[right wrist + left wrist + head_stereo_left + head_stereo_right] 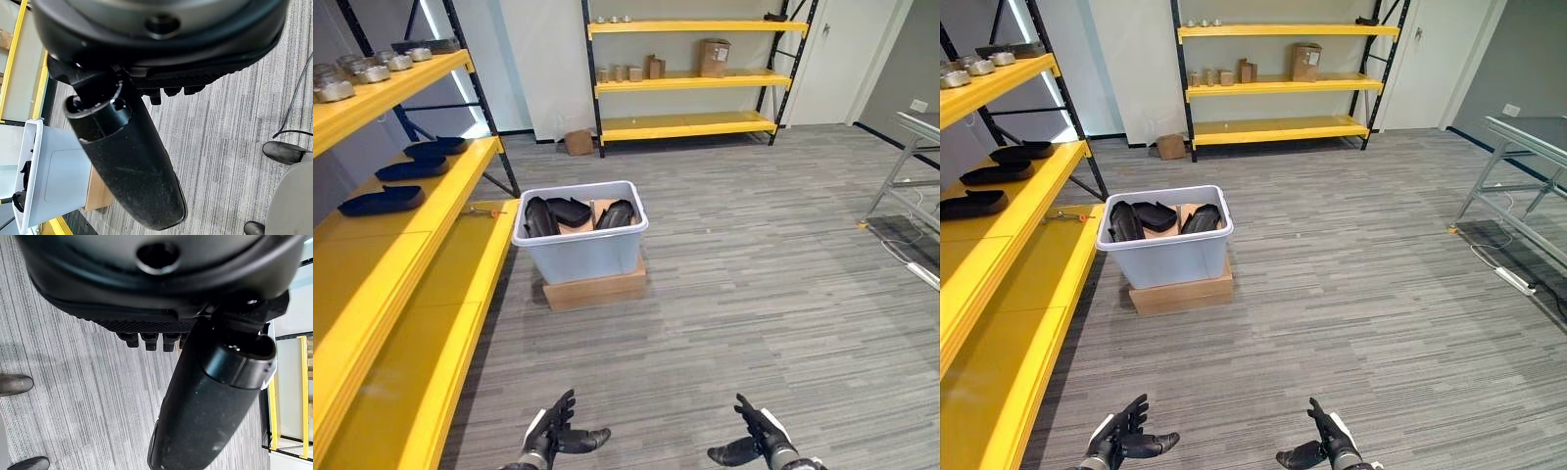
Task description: Move parts from the plastic box to the shelf.
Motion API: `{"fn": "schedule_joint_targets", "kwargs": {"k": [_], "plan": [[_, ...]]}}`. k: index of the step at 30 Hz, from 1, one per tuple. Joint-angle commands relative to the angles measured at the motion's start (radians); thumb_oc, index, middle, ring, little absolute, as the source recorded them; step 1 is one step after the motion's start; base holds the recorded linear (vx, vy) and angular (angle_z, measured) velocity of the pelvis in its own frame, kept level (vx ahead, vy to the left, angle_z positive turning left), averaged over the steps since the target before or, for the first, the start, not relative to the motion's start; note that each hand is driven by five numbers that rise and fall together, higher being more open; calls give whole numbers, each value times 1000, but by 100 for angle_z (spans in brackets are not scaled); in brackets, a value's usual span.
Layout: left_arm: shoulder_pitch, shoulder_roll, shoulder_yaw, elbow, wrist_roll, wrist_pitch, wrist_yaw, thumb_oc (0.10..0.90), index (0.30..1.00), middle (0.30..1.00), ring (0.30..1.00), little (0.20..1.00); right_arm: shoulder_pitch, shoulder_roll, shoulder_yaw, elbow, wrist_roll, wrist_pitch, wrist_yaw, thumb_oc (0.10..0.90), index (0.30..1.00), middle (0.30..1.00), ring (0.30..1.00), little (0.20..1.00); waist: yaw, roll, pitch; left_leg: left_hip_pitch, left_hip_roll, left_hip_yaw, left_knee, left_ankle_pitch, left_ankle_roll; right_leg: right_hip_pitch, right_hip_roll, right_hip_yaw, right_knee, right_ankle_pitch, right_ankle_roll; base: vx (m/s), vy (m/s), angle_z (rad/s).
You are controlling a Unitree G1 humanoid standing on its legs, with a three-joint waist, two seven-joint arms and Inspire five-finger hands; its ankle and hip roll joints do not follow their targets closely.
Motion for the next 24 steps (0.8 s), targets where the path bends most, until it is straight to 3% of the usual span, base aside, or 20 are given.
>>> {"fn": "schedule_joint_targets", "kwargs": {"k": [1,12,24], "plan": [[-66,22,38,-51,-36,-63,15,900,1000,1000,1000,1000,-68,-12,-3,-111,35,-60,0,900,1000,1000,1000,1000,-5,-33,2,-31,-42,-14,-4,21,7,-12,28,-33,7,14,-18,0,0,0],[-77,35,35,-52,39,-62,21,900,1000,1000,1000,1000,-77,-13,-2,-118,36,-57,5,900,1000,1000,1000,1000,-1,-36,2,-33,-43,-14,-4,19,8,-12,25,-33,7,15,-16,0,0,0],[-76,35,38,-83,33,-66,22,900,1000,1000,1000,1000,-71,-12,-2,-124,40,-57,11,900,1000,1000,1000,1000,-1,-35,6,-29,-43,-15,-4,16,9,-9,20,-37,7,14,-13,0,0,0]]}}
